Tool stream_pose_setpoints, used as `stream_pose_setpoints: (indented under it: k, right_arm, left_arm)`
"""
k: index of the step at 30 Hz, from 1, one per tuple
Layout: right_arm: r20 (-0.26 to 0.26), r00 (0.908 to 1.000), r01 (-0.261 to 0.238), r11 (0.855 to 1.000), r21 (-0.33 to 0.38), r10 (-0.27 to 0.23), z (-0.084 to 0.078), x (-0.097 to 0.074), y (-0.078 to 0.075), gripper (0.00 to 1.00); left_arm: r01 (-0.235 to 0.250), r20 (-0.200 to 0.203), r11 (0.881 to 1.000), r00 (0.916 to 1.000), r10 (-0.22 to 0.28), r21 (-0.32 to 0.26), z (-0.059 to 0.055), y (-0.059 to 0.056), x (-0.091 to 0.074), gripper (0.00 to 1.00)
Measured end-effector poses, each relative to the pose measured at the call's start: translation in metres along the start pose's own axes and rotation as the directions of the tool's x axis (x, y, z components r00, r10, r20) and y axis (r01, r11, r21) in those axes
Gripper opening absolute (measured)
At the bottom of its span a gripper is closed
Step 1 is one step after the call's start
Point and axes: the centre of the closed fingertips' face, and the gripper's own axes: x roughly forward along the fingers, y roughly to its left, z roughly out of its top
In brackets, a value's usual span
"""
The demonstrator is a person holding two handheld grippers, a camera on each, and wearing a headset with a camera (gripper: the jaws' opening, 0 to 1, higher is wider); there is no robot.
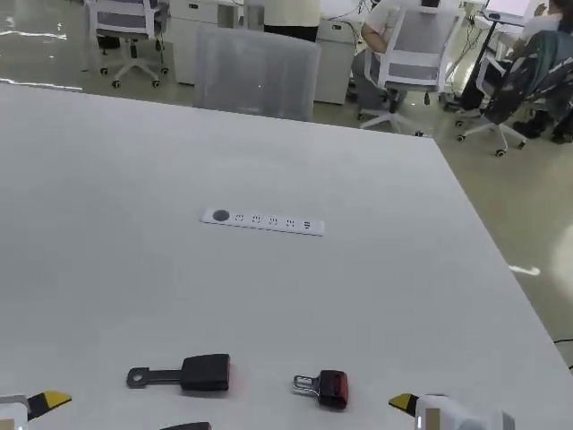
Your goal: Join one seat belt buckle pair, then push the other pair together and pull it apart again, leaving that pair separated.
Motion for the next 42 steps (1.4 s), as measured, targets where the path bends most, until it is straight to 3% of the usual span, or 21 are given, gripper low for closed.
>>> stream_pose_setpoints:
  k: [4, 6, 8, 9, 11, 15, 19, 21, 25, 27, 34, 38, 40, 41, 42]
  right_arm:
    - [-0.013, 0.9994, -0.034, 0.999, -0.027, 0.034, -0.001, 0.011, 0.007, 0.69]
    - [-0.017, 0.9985, -0.053, 0.998, -0.035, 0.052, -0.001, 0.016, 0.010, 0.67]
    - [-0.026, 0.9974, -0.069, 0.997, -0.038, 0.068, -0.003, 0.022, 0.011, 0.65]
    - [-0.030, 0.9969, -0.074, 0.996, -0.039, 0.073, -0.004, 0.024, 0.012, 0.63]
    - [-0.036, 0.9958, -0.086, 0.995, -0.047, 0.085, -0.006, 0.030, 0.012, 0.62]
    - [-0.040, 0.9951, -0.092, 0.995, -0.042, 0.090, -0.009, 0.036, 0.008, 0.57]
    - [-0.070, 0.9899, -0.126, 0.992, -0.027, 0.124, -0.017, 0.045, 0.008, 0.46]
    - [-0.076, 0.9878, -0.138, 0.990, -0.031, 0.136, -0.020, 0.050, 0.008, 0.41]
    - [-0.107, 0.9810, -0.168, 0.985, -0.048, 0.162, -0.023, 0.060, 0.010, 0.38]
    - [-0.117, 0.9769, -0.186, 0.981, -0.050, 0.179, -0.024, 0.065, 0.007, 0.35]
    - [-0.129, 0.9653, -0.235, 0.971, -0.050, 0.227, -0.025, 0.067, 0.006, 0.35]
    - [-0.128, 0.9625, -0.250, 0.966, -0.070, 0.239, -0.026, 0.067, 0.006, 0.34]
    - [-0.121, 0.9626, -0.252, 0.965, -0.075, 0.242, -0.026, 0.067, 0.006, 0.34]
    - [-0.119, 0.9629, -0.252, 0.965, -0.074, 0.243, -0.026, 0.067, 0.006, 0.34]
    - [-0.116, 0.9633, -0.252, 0.965, -0.075, 0.242, -0.025, 0.067, 0.006, 0.34]
  left_arm:
    - [0.035, -0.022, 0.994, 0.9992, -0.033, 0.102, 0.010, 0.000, 0.015, 0.70]
    - [0.055, -0.034, 0.994, 0.9981, -0.052, 0.096, 0.016, -0.003, 0.023, 0.68]
    - [0.094, -0.077, 0.993, 0.9932, -0.088, 0.076, 0.017, -0.007, 0.031, 0.62]
    - [0.095, -0.093, 0.992, 0.9918, -0.088, 0.080, 0.018, -0.006, 0.034, 0.60]
    - [0.093, -0.085, 0.990, 0.9929, -0.084, 0.105, 0.027, -0.006, 0.041, 0.61]
    - [0.155, -0.129, 0.978, 0.9822, -0.137, 0.143, 0.030, -0.017, 0.049, 0.55]
    - [0.191, -0.104, 0.972, 0.9785, -0.178, 0.134, 0.038, -0.024, 0.058, 0.45]
    - [0.181, -0.096, 0.979, 0.9804, -0.172, 0.096, 0.042, -0.023, 0.063, 0.45]
    - [0.190, -0.091, 0.978, 0.9791, -0.182, 0.085, 0.048, -0.027, 0.074, 0.45]
    - [0.208, -0.066, 0.977, 0.9765, -0.205, 0.049, 0.053, -0.032, 0.080, 0.44]
    - [0.222, -0.088, 0.973, 0.9725, -0.216, 0.065, 0.055, -0.032, 0.087, 0.37]
    - [0.233, -0.110, 0.967, 0.9688, -0.222, 0.101, 0.055, -0.032, 0.090, 0.36]
    - [0.234, -0.121, 0.958, 0.9689, -0.216, 0.167, 0.054, -0.031, 0.091, 0.33]
    - [0.235, -0.146, 0.945, 0.9676, -0.206, 0.226, 0.051, -0.029, 0.090, 0.32]
    - [0.239, -0.154, 0.939, 0.9665, -0.206, 0.249, 0.050, -0.032, 0.092, 0.32]
